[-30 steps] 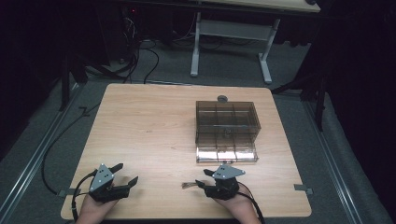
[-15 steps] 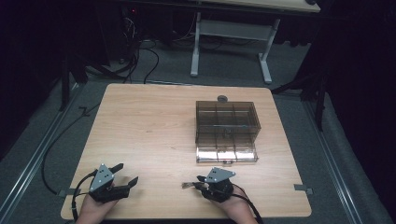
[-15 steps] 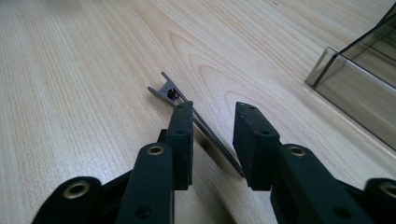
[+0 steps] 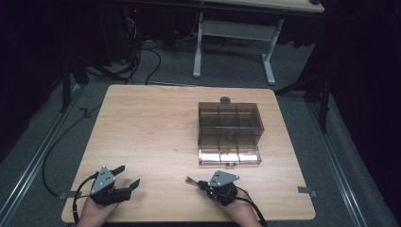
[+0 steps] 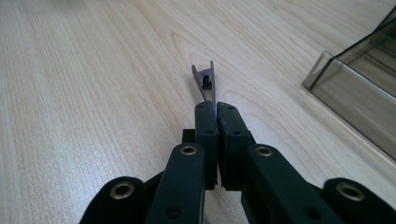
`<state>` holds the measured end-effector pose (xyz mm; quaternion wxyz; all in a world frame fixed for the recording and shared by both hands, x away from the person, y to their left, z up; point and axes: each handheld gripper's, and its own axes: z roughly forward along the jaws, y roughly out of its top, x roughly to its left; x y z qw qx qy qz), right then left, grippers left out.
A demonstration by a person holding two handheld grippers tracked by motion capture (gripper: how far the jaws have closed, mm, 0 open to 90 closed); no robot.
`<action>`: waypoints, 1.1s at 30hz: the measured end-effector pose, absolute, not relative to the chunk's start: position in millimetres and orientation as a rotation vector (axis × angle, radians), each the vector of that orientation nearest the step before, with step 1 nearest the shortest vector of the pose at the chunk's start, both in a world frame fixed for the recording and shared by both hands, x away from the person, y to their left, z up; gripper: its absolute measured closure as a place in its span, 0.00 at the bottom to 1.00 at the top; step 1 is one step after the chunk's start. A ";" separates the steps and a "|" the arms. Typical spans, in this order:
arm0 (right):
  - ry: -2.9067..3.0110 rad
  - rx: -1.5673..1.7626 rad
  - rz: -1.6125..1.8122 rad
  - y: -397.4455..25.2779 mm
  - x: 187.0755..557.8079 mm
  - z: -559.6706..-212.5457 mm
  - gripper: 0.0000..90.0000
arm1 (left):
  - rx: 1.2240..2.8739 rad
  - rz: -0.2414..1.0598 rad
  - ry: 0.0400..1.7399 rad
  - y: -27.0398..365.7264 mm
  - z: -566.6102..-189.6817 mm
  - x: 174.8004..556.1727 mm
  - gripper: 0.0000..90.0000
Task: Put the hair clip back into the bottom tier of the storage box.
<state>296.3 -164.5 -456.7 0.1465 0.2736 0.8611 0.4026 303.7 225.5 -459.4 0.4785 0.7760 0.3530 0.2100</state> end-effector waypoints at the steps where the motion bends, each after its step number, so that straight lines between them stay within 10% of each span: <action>1: 2.473 0.795 1.161 -165.6 295.9 -456.2 0.98 | 1.895 0.512 0.862 225.5 -459.4 303.7 0.25; 33: 2.182 1.208 1.017 -291.3 253.1 -457.5 0.91 | 1.899 0.514 0.864 225.0 -459.4 303.9 0.25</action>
